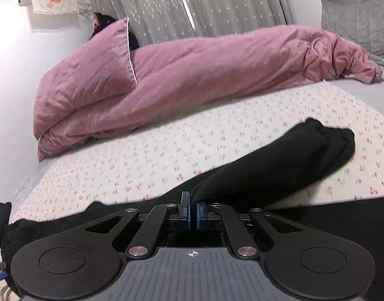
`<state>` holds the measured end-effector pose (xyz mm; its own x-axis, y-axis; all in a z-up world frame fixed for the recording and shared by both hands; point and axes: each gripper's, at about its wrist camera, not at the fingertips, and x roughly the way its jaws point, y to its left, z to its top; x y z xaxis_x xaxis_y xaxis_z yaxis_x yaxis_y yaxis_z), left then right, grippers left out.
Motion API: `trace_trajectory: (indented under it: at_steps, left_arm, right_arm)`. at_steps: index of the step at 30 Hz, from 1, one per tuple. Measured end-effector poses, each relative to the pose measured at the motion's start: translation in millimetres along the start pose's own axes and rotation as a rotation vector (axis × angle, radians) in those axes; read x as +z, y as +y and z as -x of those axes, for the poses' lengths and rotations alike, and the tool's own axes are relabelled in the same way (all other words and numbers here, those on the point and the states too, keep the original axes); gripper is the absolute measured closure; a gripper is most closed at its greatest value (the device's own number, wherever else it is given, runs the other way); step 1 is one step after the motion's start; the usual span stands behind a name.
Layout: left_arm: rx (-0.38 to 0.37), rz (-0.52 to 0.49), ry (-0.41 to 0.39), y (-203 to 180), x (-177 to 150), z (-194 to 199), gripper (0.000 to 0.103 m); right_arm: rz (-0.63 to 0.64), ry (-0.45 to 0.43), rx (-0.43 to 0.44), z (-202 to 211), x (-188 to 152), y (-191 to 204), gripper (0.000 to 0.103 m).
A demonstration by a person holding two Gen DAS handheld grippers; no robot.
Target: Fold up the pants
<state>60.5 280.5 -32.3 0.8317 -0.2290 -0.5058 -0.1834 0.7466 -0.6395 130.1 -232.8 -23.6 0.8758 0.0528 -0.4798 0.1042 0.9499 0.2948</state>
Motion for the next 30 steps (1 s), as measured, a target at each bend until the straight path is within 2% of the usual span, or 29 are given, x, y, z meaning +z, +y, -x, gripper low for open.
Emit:
trace_trajectory:
  at_steps: [4,5,6,12,14,19,22,26,30]
  left_arm:
    - [0.074,-0.008,-0.014,-4,2,-10,0.069]
    - [0.09,-0.001,-0.022,-5,3,-13,0.072]
    - [0.107,-0.009,-0.03,-6,5,-15,0.084]
    - [0.208,-0.191,-0.102,-35,1,-14,0.091]
    - [0.234,-0.217,-0.12,-39,0,-13,0.091]
    - [0.216,-0.248,-0.207,-42,4,2,0.093]
    - [0.235,-0.268,-0.257,-44,12,9,0.093]
    - [0.255,-0.235,-0.231,-28,19,11,0.093]
    - [0.278,-0.267,-0.172,-16,14,11,0.093]
  right_arm:
    - [0.056,0.048,-0.03,-9,-8,4,0.099]
    - [0.073,0.055,-0.039,-10,-10,6,0.099]
    - [0.087,0.059,-0.045,-10,-11,7,0.099]
    - [0.109,0.041,-0.035,6,-13,11,0.099]
    - [0.107,0.041,-0.031,11,-14,10,0.099]
    - [0.116,0.047,-0.012,22,-17,12,0.099]
    - [0.125,0.057,0.027,35,-18,17,0.099]
    - [0.18,0.097,0.069,48,-30,29,0.099]
    - [0.262,0.149,0.057,54,-49,36,0.099]
